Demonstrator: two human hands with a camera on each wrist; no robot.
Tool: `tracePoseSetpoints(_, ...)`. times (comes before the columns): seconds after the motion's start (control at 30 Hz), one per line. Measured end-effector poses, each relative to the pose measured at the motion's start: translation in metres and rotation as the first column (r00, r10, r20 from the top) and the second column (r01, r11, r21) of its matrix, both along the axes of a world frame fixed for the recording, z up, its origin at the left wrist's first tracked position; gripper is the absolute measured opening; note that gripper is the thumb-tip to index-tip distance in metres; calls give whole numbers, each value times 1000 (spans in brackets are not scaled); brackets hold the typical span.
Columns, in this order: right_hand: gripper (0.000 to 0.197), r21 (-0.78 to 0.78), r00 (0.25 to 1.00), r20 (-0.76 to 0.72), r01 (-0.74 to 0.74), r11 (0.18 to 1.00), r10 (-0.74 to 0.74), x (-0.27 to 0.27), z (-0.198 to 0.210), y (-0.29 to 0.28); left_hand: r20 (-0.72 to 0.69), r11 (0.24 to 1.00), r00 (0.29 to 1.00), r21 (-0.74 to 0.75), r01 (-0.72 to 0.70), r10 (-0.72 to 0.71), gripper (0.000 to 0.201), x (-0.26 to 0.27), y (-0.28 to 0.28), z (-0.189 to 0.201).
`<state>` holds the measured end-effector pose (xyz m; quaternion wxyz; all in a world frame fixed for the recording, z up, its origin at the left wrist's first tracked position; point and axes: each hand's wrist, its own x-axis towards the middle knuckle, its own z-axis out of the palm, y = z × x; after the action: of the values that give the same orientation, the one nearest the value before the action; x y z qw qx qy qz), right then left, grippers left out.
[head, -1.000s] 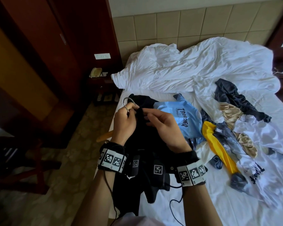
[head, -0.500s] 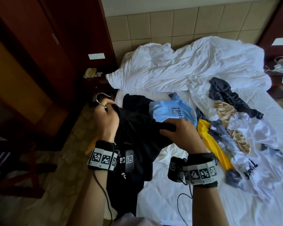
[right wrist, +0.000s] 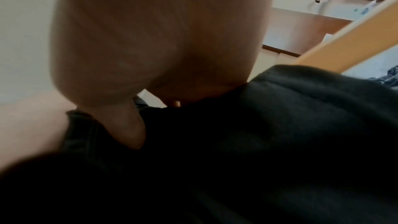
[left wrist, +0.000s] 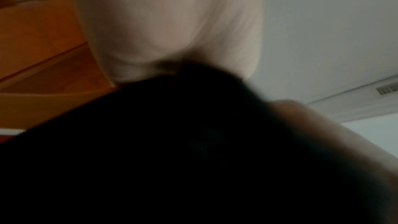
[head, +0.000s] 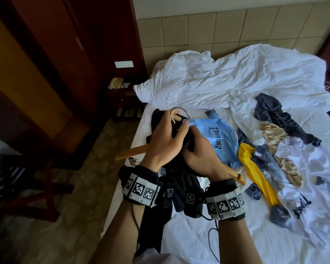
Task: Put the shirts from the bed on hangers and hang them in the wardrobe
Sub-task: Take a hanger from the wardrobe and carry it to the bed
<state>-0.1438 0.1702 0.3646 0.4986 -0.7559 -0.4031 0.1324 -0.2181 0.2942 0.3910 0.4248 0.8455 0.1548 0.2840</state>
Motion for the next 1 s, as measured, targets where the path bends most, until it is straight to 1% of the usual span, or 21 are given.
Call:
tracePoseSetpoints(0.07, 25, 43, 998, -51, 38, 998, -36, -1, 0, 0, -35, 997, 999, -72, 39, -42, 29, -3, -5, 5)
tracePoseSetpoints(0.1, 26, 69, 994, -73, 81, 994, -75, -2, 0, 1, -50, 994, 998, -96, 44, -49, 32, -3, -5, 6)
tracePoseSetpoints(0.13, 28, 89, 987, -86, 145, 985, -137, -3, 0, 2, -71, 996, 996, -85, 40, -46, 37, -4, -3, 6)
tracePoseSetpoints(0.17, 29, 114, 974, -101, 216, 970, -205, -3, 0, 3, -98, 999, 994, -30, 35, -38, 44, -5, 0, 5)
tracePoseSetpoints(0.2, 30, 151, 956, -134, 279, 948, -260, -4, 1, 4, -132, 998, 991, 67, 21, -12, 48, -6, 5, 5)
tracePoseSetpoints(0.23, 30, 205, 938, -191, 327, 922, -290, -4, 3, 4, -142, 977, 989, 215, -2, 33, 51, -8, 9, 4)
tracePoseSetpoints(0.27, 29, 251, 921, -249, 361, 898, -301, -4, 5, 4, -121, 924, 988, 381, -38, 90, 55, -11, 13, 4)
tracePoseSetpoints(0.3, 26, 283, 909, -286, 383, 879, -303, -4, 6, 3, -93, 854, 985, 515, -77, 145, 61, -15, 18, 6)
tracePoseSetpoints(0.33, 22, 302, 903, -297, 397, 867, -310, -5, 8, 2, -86, 793, 976, 599, -111, 202, 68, -19, 24, 8)
tracePoseSetpoints(0.37, 17, 319, 900, -298, 409, 855, -319, -6, 9, -1, -126, 764, 956, 632, -129, 266, 75, -23, 31, 11)
tracePoseSetpoints(0.4, 15, 333, 895, -299, 424, 842, -332, -6, 11, -3, -198, 760, 921, 635, -140, 335, 78, -28, 40, 11)
tracePoseSetpoints(0.43, 17, 347, 889, -306, 438, 829, -342, -6, 12, -6, -262, 762, 880, 628, -156, 395, 77, -34, 49, 10)
tracePoseSetpoints(0.53, 20, 375, 875, -322, 469, 800, -362, -3, 14, -13, -291, 772, 809, 570, -282, 510, 75, -56, 78, 5)
tracePoseSetpoints(0.6, 20, 392, 872, -333, 473, 789, -358, -2, 14, -14, -297, 798, 768, 429, -424, 567, 76, -69, 87, 1)
tracePoseSetpoints(0.67, 22, 397, 874, -346, 466, 791, -341, -2, 13, -12, -293, 797, 744, 299, -525, 600, 78, -78, 90, -3)
tracePoseSetpoints(0.77, 21, 398, 884, -346, 442, 804, -315, -4, 11, -8, -220, 802, 772, 136, -581, 597, 76, -83, 92, -7)
tracePoseSetpoints(0.83, 18, 406, 885, -349, 440, 801, -309, -3, 10, -7, -111, 820, 815, -3, -573, 569, 72, -84, 93, -6)
tracePoseSetpoints(0.9, 17, 402, 869, -371, 468, 787, -327, -2, 11, -8, -15, 879, 884, -100, -466, 467, 70, -85, 91, -1)
tracePoseSetpoints(0.97, 16, 389, 847, -394, 506, 770, -357, 0, 11, -8, 23, 938, 943, -120, -326, 331, 59, -85, 91, 0)
tracePoseSetpoints(1.0, 17, 384, 840, -402, 516, 766, -364, 1, 11, -8, 28, 951, 956, -109, -289, 293, 53, -84, 93, -1)
